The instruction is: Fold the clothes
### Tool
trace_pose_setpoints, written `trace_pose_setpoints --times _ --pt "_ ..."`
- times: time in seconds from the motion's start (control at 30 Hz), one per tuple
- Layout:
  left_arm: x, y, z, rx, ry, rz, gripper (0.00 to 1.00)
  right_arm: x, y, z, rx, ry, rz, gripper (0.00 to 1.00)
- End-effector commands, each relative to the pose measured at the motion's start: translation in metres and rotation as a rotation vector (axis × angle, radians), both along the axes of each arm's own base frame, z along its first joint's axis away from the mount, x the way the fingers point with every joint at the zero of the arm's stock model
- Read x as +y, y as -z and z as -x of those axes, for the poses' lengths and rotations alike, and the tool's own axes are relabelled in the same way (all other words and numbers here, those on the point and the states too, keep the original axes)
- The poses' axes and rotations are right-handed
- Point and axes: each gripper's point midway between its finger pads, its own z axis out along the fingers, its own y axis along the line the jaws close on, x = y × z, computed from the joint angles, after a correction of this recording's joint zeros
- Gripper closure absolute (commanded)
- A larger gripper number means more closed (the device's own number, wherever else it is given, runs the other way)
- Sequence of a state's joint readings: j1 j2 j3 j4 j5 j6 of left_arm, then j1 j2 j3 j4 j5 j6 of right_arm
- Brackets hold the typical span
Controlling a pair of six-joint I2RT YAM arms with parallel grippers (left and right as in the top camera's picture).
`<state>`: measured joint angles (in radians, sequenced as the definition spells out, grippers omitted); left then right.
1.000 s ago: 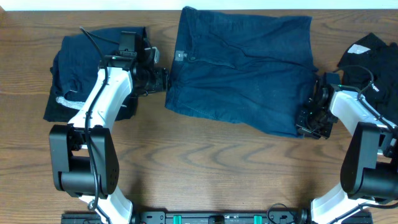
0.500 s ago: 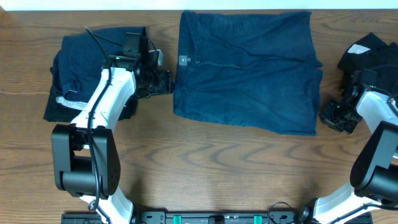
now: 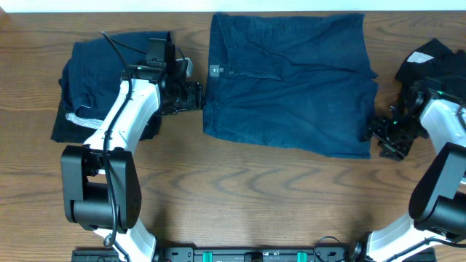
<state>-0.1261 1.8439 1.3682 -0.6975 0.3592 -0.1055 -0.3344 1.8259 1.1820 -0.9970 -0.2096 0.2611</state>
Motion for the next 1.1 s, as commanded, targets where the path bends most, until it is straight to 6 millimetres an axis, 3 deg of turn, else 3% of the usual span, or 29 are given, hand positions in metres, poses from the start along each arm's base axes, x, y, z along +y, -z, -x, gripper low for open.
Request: trace_pose_setpoints --times 0.0,0.23,0.53,0.6,0.8,1.07 --pt "0.002 0.005 0.001 0.014 -0.009 -0.007 0.34 0.014 0.004 0.002 0.014 -0.020 0.001 0.30" --pt "0.002 0.005 0.001 0.012 -0.009 -0.007 0.33 0.031 0.025 0.012 0.021 -0.051 0.001 0.27" --pt "0.003 0.006 0.003 0.020 -0.009 -0.007 0.33 0.016 0.037 0.025 0.066 -0.045 0.099 0.30" --pt "0.003 0.009 0.006 0.035 -0.009 -0.009 0.34 0.013 0.038 0.024 0.061 -0.045 0.112 0.35" --pt "0.004 0.026 0.018 0.104 -0.042 -0.007 0.33 0.007 0.039 0.018 0.038 -0.044 0.145 0.64" --pt "-0.035 0.037 0.043 0.179 0.021 0.142 0.32 0.006 0.039 0.013 0.018 -0.043 0.150 0.64"
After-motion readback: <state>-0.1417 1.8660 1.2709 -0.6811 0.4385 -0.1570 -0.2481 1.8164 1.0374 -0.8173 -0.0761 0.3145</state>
